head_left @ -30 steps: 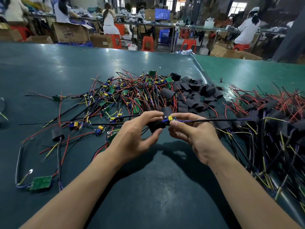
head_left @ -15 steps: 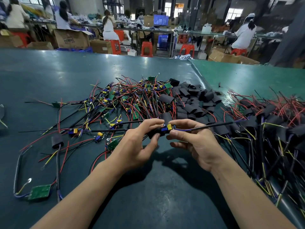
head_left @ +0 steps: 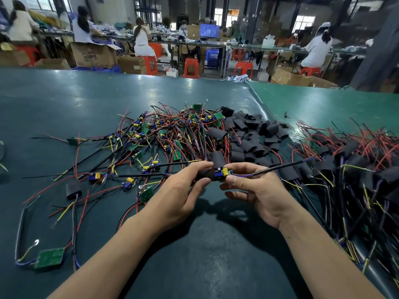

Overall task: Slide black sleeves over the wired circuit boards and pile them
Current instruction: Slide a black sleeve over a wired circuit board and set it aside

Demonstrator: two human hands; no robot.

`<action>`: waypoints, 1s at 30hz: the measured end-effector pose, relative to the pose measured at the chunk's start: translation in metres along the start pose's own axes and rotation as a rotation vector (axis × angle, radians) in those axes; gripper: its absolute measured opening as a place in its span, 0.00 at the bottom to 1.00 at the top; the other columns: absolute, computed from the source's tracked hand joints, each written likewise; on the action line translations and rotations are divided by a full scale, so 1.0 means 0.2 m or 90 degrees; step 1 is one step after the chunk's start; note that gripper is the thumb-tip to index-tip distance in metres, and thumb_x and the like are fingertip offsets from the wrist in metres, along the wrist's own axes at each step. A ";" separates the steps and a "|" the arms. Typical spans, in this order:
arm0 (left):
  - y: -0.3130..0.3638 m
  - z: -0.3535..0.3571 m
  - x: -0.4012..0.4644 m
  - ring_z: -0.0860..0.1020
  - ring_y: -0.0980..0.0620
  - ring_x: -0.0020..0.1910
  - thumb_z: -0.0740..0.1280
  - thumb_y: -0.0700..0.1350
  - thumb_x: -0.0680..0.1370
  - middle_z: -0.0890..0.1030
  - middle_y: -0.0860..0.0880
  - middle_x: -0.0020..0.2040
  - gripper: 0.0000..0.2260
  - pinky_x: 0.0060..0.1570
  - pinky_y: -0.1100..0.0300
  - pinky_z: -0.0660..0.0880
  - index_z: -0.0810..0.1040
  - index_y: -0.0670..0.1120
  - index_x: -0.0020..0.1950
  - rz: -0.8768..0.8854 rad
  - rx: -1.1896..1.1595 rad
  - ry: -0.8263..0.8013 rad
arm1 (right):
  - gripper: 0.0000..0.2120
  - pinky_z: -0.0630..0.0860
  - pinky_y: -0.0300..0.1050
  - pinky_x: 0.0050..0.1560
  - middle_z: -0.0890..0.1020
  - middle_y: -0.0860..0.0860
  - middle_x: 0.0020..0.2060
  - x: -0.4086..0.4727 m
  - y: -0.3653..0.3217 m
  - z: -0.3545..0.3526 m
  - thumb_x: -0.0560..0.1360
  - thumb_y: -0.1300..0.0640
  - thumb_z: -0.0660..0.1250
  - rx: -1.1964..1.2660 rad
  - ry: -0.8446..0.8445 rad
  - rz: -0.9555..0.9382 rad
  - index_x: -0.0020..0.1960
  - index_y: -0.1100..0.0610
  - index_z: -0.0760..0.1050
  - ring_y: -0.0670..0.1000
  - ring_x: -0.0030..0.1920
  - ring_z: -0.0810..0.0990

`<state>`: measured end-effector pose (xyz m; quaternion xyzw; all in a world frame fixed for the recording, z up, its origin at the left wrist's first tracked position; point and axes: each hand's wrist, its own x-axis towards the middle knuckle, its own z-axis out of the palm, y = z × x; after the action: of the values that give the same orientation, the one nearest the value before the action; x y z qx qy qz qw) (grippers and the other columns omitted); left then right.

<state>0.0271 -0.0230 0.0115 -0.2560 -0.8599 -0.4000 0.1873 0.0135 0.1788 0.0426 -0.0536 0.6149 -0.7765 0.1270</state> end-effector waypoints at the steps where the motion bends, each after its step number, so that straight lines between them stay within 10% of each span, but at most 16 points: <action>1: 0.00 0.00 0.00 0.78 0.53 0.60 0.62 0.44 0.82 0.81 0.50 0.61 0.16 0.59 0.56 0.73 0.71 0.46 0.70 0.001 0.003 0.000 | 0.16 0.81 0.42 0.37 0.85 0.59 0.41 0.00 0.00 0.00 0.60 0.61 0.75 0.000 0.000 0.002 0.47 0.60 0.83 0.54 0.38 0.85; 30: -0.02 0.02 0.01 0.79 0.54 0.63 0.71 0.37 0.77 0.80 0.47 0.63 0.11 0.63 0.55 0.76 0.80 0.40 0.59 0.123 -0.073 0.184 | 0.14 0.81 0.39 0.38 0.85 0.60 0.40 0.00 0.02 0.07 0.63 0.67 0.72 0.196 0.028 0.022 0.49 0.63 0.80 0.55 0.39 0.86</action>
<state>0.0233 -0.0210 0.0075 -0.2875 -0.7713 -0.4611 0.3312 0.0181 0.1647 0.0411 -0.0060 0.4923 -0.8601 0.1334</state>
